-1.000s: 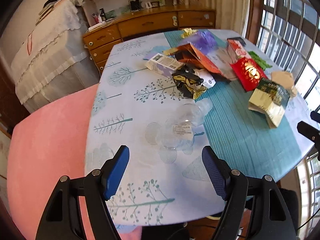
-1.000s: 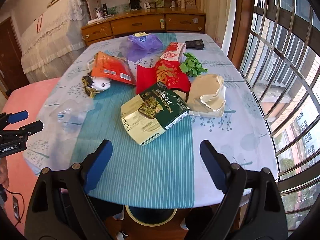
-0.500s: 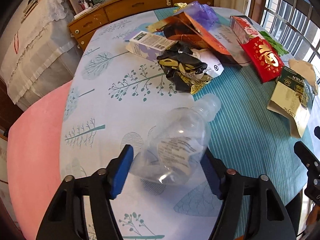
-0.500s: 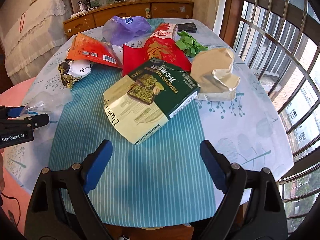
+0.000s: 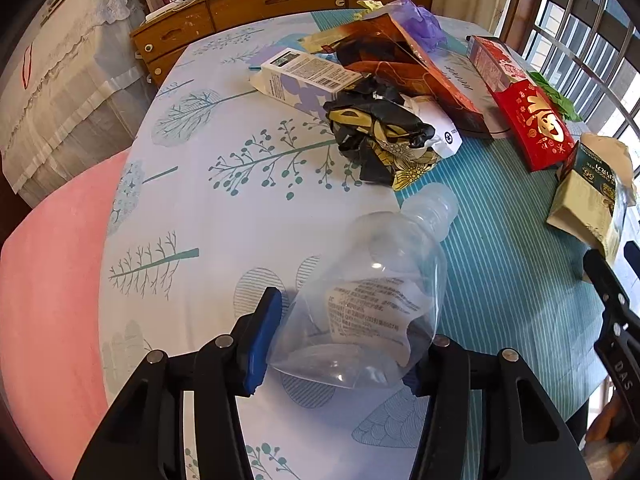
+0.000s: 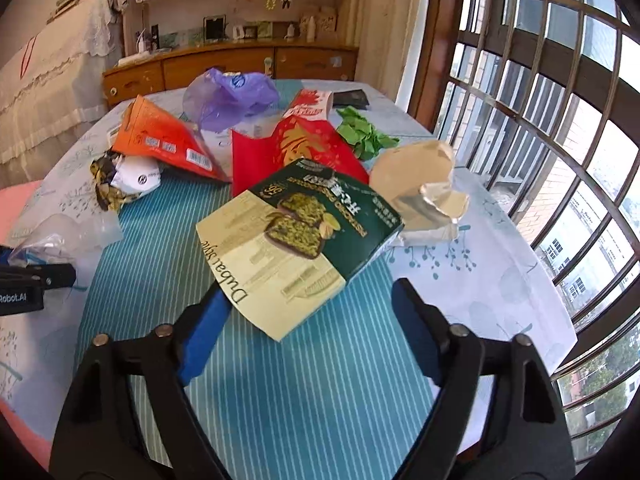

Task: Collect trash
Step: 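Grasp the clear plastic bottle with the left tool while the right tool grasps the green snack box, then carry the bottle and snack box down over the trash bin with both tools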

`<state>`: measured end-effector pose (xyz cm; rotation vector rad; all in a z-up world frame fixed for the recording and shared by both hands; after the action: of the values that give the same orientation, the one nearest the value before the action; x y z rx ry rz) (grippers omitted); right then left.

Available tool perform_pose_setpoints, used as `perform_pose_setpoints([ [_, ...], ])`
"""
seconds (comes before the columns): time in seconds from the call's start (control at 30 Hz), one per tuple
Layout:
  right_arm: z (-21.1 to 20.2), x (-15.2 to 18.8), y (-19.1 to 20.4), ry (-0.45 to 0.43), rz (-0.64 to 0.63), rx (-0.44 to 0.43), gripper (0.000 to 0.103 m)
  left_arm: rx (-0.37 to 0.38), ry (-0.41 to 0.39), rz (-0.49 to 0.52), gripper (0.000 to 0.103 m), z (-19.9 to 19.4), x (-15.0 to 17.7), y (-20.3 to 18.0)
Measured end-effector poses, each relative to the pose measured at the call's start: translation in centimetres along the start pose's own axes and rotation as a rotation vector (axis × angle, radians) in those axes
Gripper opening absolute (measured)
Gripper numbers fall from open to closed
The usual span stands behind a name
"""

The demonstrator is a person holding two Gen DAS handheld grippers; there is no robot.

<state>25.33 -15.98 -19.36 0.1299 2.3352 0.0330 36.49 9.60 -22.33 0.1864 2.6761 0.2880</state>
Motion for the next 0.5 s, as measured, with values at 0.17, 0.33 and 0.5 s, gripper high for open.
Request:
perform_pose_setpoints([
  [0.17, 0.2, 0.0, -0.7, -0.028, 0.033, -0.01, 0.046, 0.027, 0.002, -0.024, 0.052, 0.0, 0.1, 0.5],
  [0.33, -1.1, -0.2, -1.7, -0.086, 0.041, -0.024, 0.016, 0.027, -0.029, -0.042, 0.051, -1.2, 0.5, 0.9],
  [0.5, -3.8, -0.3, -2.0, -0.126, 0.027, -0.064, 0.008, 0.04, -0.059, -0.073, 0.051, -3.4, 1.4, 1.3],
])
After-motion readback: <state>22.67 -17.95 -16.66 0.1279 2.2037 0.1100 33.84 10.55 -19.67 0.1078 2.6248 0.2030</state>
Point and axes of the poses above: each gripper's, at about its wrist camera, not at the fingertips, and z roughly the way its jaws point, y to its left, x to its underside, the point moved 7 cm from there along z, roughly the way its jaws point, and after that the axes turned 13 degrees about -x, right-handed, at the moved point
